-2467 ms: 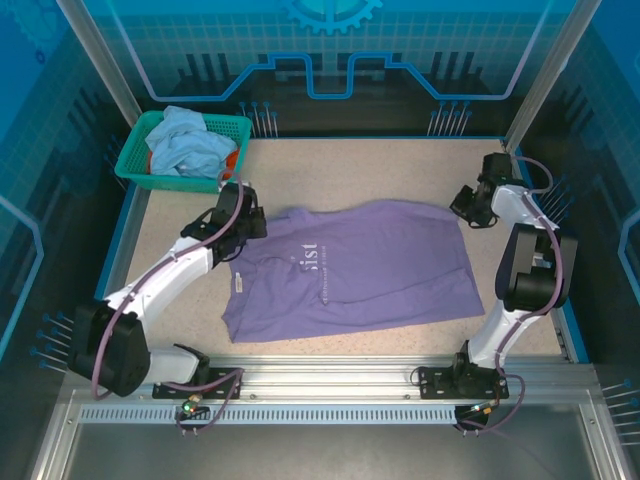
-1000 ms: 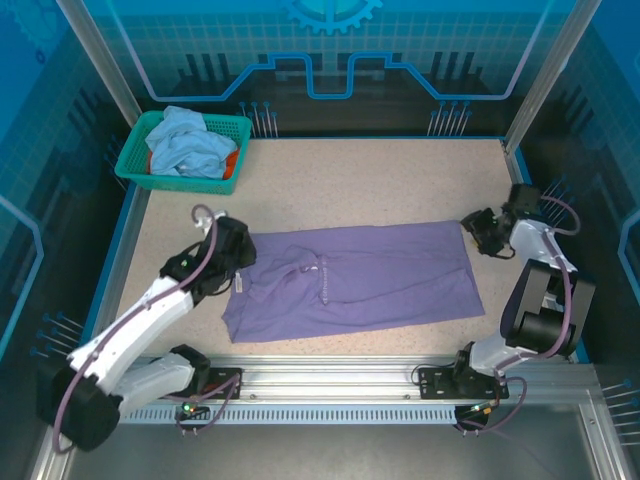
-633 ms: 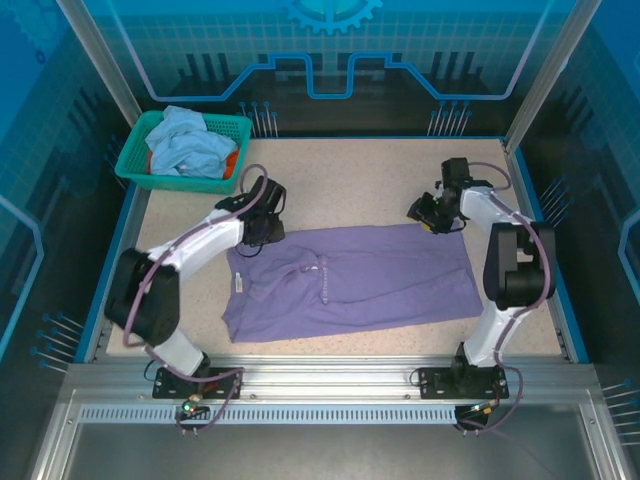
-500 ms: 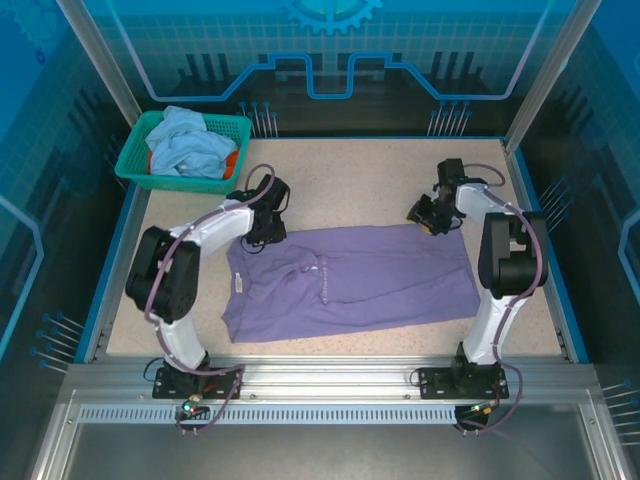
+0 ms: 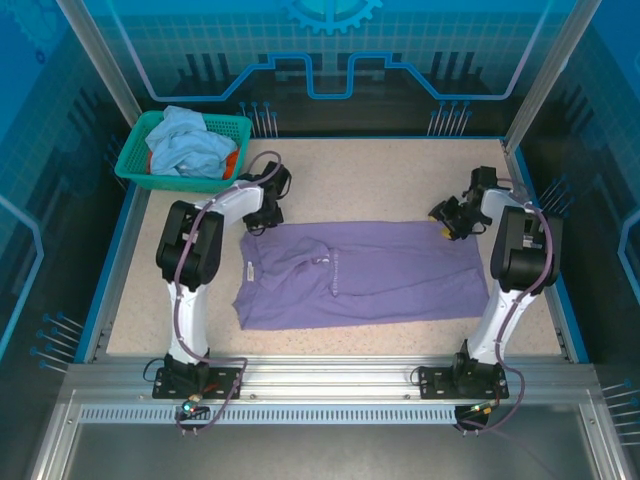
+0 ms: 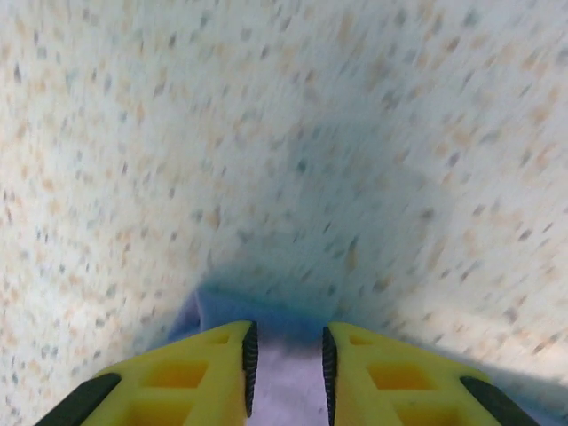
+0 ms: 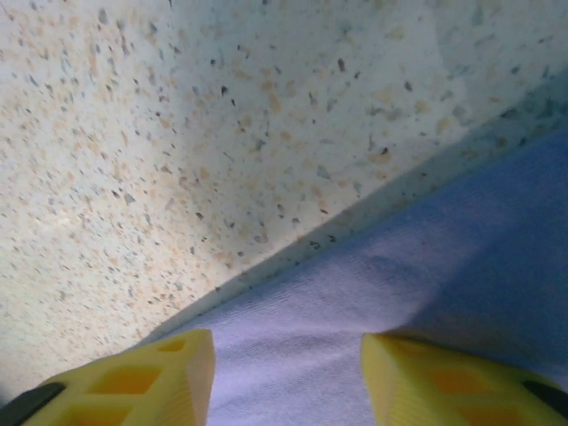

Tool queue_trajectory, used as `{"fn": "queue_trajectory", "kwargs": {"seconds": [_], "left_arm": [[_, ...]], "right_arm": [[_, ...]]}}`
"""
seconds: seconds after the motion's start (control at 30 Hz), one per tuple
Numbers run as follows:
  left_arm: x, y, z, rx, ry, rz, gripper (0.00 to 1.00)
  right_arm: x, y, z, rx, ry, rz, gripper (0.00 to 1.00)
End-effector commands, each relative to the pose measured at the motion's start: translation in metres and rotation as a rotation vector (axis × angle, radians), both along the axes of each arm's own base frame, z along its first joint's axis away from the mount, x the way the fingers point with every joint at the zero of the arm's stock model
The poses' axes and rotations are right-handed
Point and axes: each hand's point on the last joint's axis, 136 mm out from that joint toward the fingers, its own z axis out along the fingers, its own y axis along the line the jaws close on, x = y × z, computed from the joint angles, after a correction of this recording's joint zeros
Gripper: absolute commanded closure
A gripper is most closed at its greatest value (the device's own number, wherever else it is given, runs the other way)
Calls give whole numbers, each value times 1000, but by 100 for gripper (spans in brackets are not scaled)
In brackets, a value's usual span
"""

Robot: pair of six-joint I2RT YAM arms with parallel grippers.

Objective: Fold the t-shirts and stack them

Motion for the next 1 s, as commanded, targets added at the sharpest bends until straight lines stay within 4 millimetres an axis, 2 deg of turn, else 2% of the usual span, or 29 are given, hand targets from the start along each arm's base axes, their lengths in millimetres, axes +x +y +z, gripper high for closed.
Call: {"fn": "queue_trajectory", "kwargs": {"seconds": [0.0,0.1,0.17,0.23,0.33,0.37,0.43,0.53,0.63,0.7,0.8,0.97], "left_arm": [[12,5,28,29,-27,-24,63],[16,-7,65,-33,-92,-42,49],[11,-19,93,-91,-150,-69,43],[-3,-35,110,-180,-185,-97,40],[-36,-63,116,-375,-196,-118,39],[-49,-66,112,-430,-194,-102,39],[-72,-64,104,-477,-184,-70,39],[-102,-58,83,-530,-158,-32,42],[-117,-50,59,-572,-121,23,51],[-117,-50,51,-606,-115,35,54],[-107,-57,46,-648,-128,20,56],[-89,-58,34,-643,-138,3,57]], "right_arm": [[-2,4,13,-36,-52,8,39],[0,24,51,-70,-183,59,34],[-1,49,78,-68,-304,117,30],[-3,87,100,-34,-415,212,23],[-11,172,115,60,-479,454,26],[-16,204,113,76,-459,554,30],[-23,248,106,62,-422,692,38],[-30,296,90,61,-390,823,40],[-36,330,71,79,-334,897,47],[-41,348,62,81,-313,943,48],[-48,365,48,60,-280,990,49],[-57,377,25,34,-218,1042,47]]}}
